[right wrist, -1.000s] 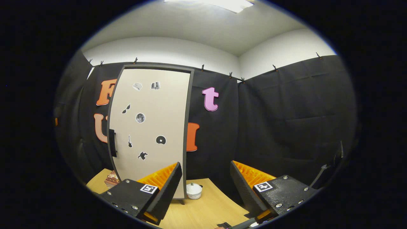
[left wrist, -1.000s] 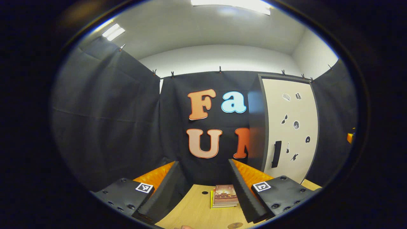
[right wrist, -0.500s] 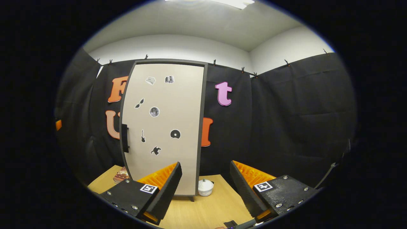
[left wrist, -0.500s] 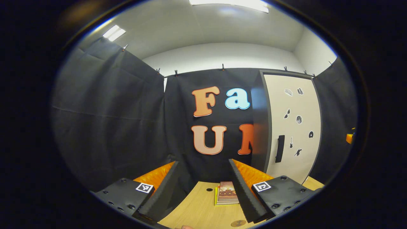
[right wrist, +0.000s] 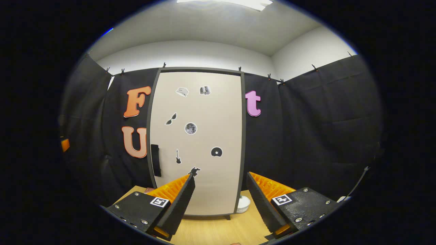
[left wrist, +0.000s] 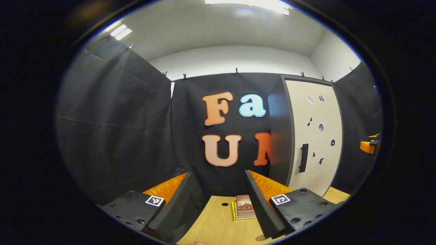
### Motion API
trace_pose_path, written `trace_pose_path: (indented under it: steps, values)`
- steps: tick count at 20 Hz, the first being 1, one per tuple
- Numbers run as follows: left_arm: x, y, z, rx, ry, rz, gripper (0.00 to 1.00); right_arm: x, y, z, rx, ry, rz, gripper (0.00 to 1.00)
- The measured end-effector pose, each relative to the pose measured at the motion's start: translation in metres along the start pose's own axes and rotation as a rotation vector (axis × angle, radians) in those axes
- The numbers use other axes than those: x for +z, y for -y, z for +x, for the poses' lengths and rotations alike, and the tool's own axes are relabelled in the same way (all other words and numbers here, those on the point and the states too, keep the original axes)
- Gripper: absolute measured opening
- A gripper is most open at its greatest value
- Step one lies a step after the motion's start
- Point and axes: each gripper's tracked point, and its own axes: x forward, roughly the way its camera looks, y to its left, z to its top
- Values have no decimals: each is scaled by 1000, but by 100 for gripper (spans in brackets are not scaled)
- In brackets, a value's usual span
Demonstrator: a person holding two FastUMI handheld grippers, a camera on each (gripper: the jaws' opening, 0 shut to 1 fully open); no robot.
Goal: Open the cabinet door with the right hand, grasp the bottle in the cabinet with the left hand and place it on the coaster, then close the cabinet door with the right hand.
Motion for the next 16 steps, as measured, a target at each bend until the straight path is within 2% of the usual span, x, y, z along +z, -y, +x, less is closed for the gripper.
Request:
trace_pose_path:
  steps: [8,9,10,13,14,16]
  values:
    - [-18,-37,3,-16,-27,-16,98,-13,-98,70,33,-1,-50,94]
    - [-19,-43,3,-10,-28,-11,98,-16,-111,78,48,-10,-47,95]
    - [-18,-48,3,-4,-26,-5,98,-19,-126,88,76,-10,-34,89]
    - [-19,-58,1,2,-25,4,98,-32,-155,121,118,-44,-26,99]
    - [-20,-59,1,2,-27,6,98,-35,-165,130,132,-51,-16,94]
    - [-25,-66,0,9,-39,7,98,-44,-177,148,142,-67,6,94]
